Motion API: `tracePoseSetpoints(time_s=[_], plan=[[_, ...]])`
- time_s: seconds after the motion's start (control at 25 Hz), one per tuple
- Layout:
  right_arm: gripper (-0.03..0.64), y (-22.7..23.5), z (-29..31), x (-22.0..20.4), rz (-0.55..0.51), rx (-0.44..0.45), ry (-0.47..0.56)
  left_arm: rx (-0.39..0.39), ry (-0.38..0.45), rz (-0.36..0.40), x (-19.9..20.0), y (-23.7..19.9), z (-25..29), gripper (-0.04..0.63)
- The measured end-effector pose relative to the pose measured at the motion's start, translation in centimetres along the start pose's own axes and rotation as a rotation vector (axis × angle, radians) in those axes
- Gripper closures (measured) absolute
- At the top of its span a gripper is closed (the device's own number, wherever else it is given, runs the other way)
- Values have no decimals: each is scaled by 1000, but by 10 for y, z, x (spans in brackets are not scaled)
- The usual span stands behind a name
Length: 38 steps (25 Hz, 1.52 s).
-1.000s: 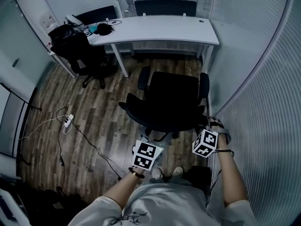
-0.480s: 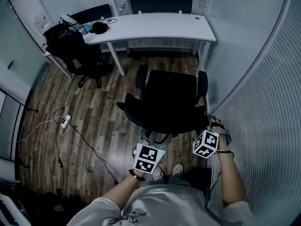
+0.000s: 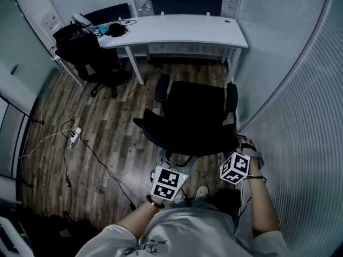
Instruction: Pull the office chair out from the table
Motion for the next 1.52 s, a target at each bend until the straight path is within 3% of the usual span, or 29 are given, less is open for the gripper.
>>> tracePoseSetpoints(time_s=[0.68, 1.04, 1.24, 1.52], plan=[[462, -8, -4, 2, 14, -36, 30, -8, -20, -11, -1, 0, -5, 301], [460, -10, -7, 3, 39, -102, 55, 7, -25, 11, 0, -1, -9, 299], [460, -11, -24, 8, 139, -176, 114, 30, -15, -3, -2, -3, -19, 296], [472, -22, -52, 31, 382, -194, 251, 46, -30, -36, -9, -2, -38, 298]])
Point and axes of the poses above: the fingertips, and each gripper's own axes: z forward along the fingers, y to its right, x out of its top, the point moved 7 cm from there along -z, backward along the fingers, and after that the axes turned 14 degrees about y, right-handed, at the moved point
